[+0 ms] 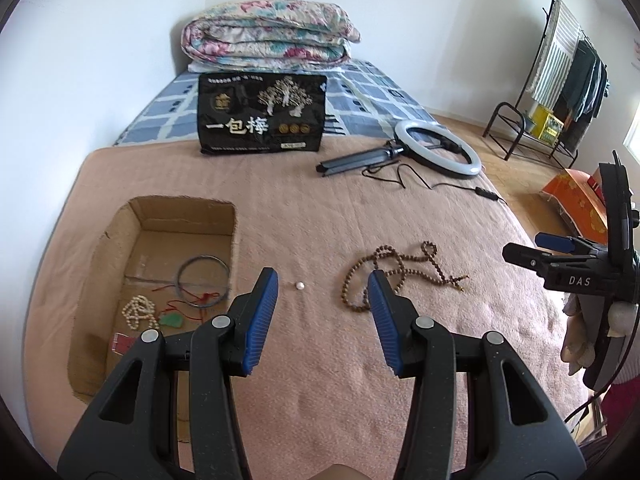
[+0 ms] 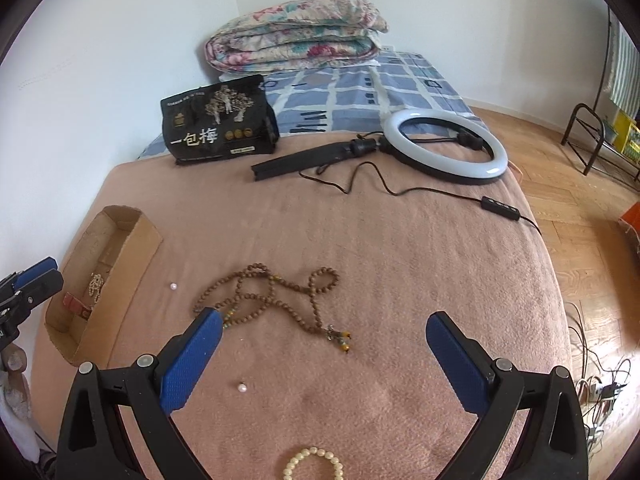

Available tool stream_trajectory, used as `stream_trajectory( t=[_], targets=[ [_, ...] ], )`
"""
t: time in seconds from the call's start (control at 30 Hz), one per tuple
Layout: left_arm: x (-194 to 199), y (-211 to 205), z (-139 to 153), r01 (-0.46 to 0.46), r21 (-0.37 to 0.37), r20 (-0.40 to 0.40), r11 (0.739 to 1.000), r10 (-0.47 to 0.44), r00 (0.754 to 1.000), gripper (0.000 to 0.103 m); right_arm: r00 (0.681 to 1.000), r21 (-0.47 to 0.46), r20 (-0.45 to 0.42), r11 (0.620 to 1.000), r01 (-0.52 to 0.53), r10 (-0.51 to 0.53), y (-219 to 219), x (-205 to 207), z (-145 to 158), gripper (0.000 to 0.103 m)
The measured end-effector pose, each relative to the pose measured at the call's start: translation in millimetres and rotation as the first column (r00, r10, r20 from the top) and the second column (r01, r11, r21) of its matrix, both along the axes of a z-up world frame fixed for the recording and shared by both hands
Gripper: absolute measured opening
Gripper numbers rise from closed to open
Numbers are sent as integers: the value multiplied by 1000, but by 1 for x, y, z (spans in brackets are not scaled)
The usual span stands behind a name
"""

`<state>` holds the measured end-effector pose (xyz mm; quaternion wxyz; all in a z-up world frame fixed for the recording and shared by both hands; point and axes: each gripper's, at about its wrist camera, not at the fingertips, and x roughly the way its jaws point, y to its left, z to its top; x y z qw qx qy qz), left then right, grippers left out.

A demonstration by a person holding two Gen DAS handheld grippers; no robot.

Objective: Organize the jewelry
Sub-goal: 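Withdraw both open tools from the box toward the wooden bead mala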

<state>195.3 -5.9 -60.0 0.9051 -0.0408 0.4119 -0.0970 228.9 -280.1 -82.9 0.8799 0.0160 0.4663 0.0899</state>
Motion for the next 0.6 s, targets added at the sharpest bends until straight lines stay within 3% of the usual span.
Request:
stream_trajectory(
  t=[0.6],
  targets=[
    [10, -29, -21, 82, -6, -48, 997, -82, 995, 48, 997, 22, -59, 999, 42, -41, -26, 1, -20, 103]
  ],
)
